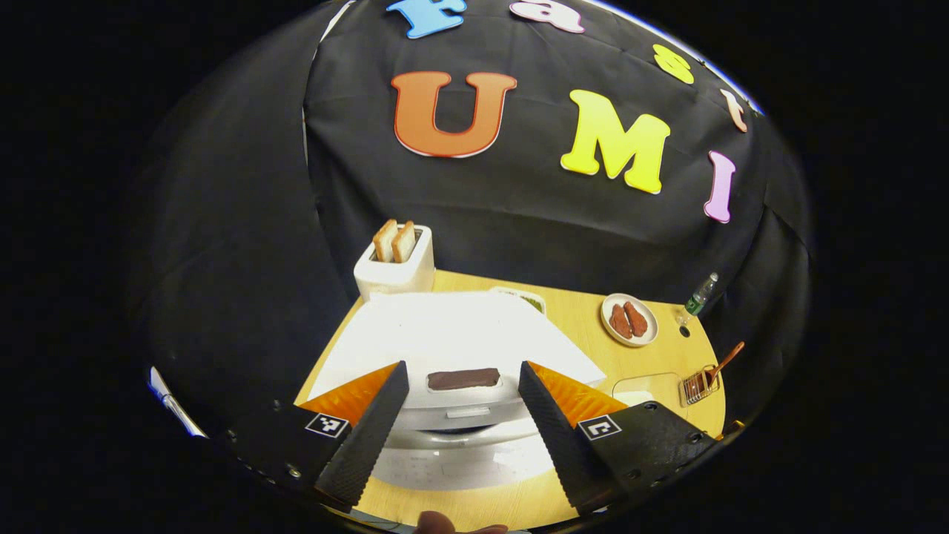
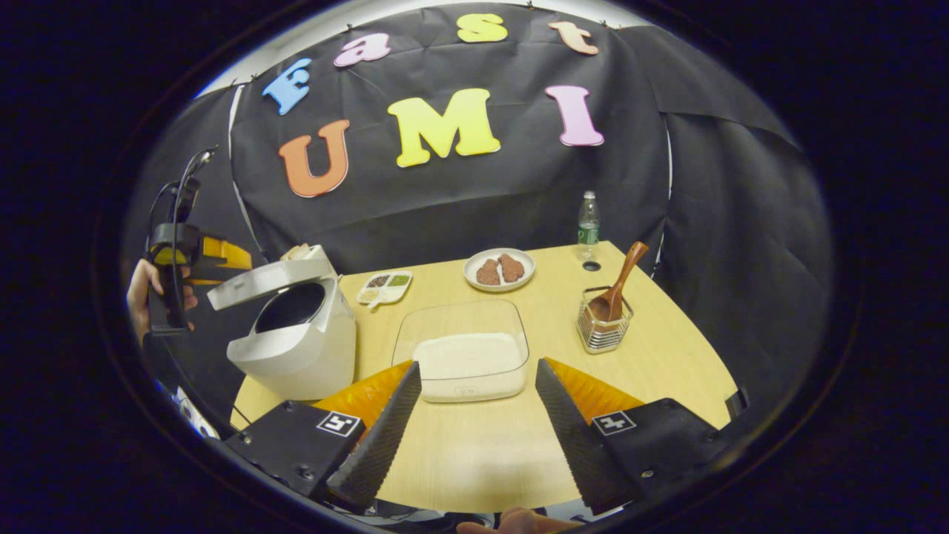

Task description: Close the left gripper, press the button to open the rice cooker; take a wooden spoon from the chopstick holder with the right hand, scoop a spoonful of rice and pour it into the rice cooker, then put the wooden spoon back into the chopstick holder.

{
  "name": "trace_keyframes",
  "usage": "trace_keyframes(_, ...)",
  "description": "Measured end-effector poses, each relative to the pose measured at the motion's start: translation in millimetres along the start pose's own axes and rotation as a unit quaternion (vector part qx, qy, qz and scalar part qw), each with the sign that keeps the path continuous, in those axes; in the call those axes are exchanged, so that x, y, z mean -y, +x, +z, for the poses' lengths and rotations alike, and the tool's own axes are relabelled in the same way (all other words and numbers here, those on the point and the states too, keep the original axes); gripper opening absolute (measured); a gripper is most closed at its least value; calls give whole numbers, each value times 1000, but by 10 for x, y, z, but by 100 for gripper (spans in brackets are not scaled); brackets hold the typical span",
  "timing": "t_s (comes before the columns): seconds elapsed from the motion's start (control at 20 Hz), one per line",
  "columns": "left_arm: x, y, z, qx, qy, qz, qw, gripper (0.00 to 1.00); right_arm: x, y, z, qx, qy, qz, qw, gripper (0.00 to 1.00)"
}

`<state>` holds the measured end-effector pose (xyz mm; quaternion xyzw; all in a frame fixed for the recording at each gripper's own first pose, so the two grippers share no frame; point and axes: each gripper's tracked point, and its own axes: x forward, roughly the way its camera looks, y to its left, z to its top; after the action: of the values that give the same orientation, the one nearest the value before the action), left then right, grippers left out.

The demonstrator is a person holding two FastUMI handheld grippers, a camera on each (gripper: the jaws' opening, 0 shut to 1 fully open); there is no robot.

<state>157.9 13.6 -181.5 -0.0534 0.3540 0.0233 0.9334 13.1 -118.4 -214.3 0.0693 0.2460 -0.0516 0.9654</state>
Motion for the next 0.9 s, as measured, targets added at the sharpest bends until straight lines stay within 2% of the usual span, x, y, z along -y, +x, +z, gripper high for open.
trace_keyframes(0.25,-58,94,-448,-66,-37,-11,997,96,-32,-3,-6,2,-1,2,1000,98)
trace_keyframes(0.55,-95,249,-647,-109,-62,-12,992,96,-167,132,97,5,-8,25,1000,98)
trace_keyframes(0.75,-122,259,-688,-119,-58,-8,991,97,-253,308,188,4,-11,49,999,98)
trace_keyframes(0.9,-132,263,-750,-119,-25,-6,993,98,-341,487,265,2,-24,77,997,98)
